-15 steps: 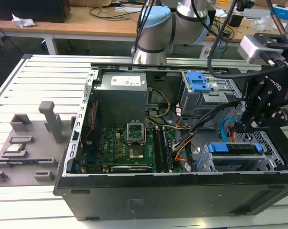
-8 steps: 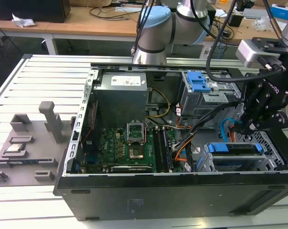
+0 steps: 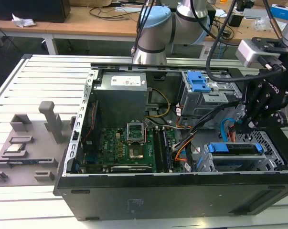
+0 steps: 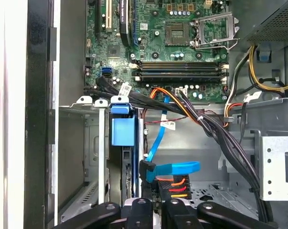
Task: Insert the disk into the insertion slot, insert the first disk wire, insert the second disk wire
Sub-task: 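Insert the first disk wire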
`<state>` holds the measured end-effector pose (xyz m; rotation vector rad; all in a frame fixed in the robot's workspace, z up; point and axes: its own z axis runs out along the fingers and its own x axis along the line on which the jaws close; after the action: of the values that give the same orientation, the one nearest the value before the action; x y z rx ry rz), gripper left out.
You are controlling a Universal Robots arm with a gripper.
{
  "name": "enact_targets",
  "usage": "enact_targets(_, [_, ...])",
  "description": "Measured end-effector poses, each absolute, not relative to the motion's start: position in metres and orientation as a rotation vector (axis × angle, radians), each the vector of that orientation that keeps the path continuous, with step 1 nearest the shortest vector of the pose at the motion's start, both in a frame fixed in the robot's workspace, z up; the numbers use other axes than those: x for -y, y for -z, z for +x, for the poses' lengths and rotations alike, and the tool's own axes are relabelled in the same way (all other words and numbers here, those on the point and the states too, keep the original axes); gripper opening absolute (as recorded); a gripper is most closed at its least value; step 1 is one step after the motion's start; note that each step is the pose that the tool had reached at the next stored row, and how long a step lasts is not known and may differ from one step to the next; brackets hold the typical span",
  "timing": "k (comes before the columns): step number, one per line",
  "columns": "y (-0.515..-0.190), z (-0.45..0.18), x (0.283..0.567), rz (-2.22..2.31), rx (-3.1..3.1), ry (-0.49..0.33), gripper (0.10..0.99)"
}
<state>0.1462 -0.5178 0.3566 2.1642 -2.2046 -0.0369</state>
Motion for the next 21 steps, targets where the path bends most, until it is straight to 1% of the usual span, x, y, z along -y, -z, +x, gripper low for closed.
enact_targets(3, [-0.356, 0.146, 0.536, 2.164, 2.204, 0.037, 0.165])
enact_targets(4, [-0.356, 0.146, 0.538, 2.164, 2.204, 0.037, 0.165])
enact_targets(11, [-0.344, 0.153, 0.538, 2.163, 2.203, 0.035, 0.165])
enact_targets(21, [-0.341, 0.155, 0.537, 2.159, 2.208, 0.035, 0.165])
